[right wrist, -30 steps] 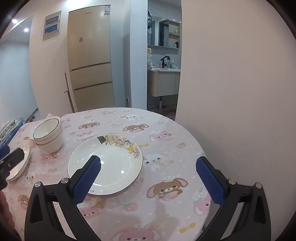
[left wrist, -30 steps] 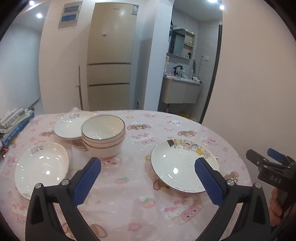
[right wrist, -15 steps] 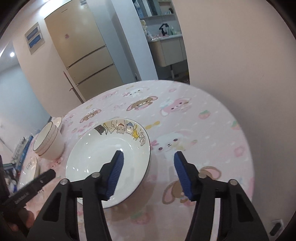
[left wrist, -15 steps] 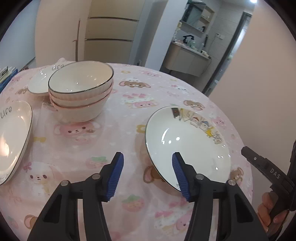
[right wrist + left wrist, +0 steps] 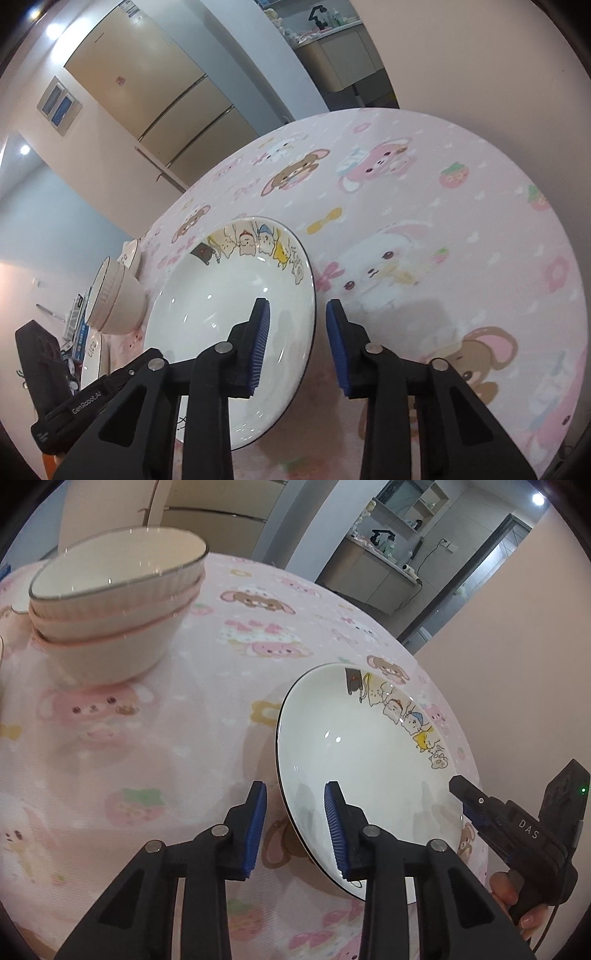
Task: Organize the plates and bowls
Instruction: 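Close the right gripper on the rim of the cartoon-rim white plate, then lift the cartoon-rim plate and carry it over the white 'Life' plate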
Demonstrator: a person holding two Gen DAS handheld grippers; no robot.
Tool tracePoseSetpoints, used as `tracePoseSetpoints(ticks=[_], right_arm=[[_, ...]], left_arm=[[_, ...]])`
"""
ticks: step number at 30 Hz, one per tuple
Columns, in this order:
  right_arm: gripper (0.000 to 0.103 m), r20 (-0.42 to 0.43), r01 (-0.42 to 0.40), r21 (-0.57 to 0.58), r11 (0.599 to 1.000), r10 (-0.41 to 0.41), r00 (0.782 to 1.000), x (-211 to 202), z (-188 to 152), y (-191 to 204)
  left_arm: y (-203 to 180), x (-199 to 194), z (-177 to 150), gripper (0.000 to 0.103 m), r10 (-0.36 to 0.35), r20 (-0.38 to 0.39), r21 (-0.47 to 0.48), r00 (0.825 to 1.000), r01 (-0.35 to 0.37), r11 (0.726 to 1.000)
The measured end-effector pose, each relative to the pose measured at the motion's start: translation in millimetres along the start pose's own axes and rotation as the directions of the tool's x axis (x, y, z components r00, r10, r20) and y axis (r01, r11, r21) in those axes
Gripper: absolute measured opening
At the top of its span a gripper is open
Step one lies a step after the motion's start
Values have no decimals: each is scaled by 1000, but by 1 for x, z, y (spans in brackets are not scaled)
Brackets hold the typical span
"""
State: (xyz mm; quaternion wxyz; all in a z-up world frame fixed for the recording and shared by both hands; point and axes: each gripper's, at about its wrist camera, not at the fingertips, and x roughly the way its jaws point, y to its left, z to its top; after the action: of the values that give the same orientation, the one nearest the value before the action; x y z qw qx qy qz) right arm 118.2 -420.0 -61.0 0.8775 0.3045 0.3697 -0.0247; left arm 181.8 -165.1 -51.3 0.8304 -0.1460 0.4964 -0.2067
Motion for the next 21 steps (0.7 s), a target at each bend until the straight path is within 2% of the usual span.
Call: tracePoseSetpoints(ticks=[2, 5, 6, 8, 16, 21], right_arm=[[30, -15, -6, 11, 1000, 6, 1000, 6, -1, -1], [20, -50, -36, 36, 999, 37, 998, 15, -3, -4], [14, -53, -21, 35, 999, 23, 998, 17, -4, -3], [10, -46, 21, 12, 1000, -20, 999, 17, -5, -1], [12, -28, 30, -37, 999, -31, 999, 3, -11, 10], [12, -31, 31, -62, 998, -33, 999, -3, -19, 21]], left_arm=[[2, 3, -1, 33, -5, -1, -8, 1000, 5, 1000], [1, 3, -1, 28, -9, -3, -2, 1000, 9, 1000], [-1, 4, -2, 23, -34, -11, 3, 999, 34, 999], [-4, 2, -4, 23, -18, -3, 18, 1000, 18, 1000], [-13, -16, -7, 21, 37, 44, 81, 998, -40, 996], [-10, -34, -12, 21, 40, 75, 79, 996, -46, 996]])
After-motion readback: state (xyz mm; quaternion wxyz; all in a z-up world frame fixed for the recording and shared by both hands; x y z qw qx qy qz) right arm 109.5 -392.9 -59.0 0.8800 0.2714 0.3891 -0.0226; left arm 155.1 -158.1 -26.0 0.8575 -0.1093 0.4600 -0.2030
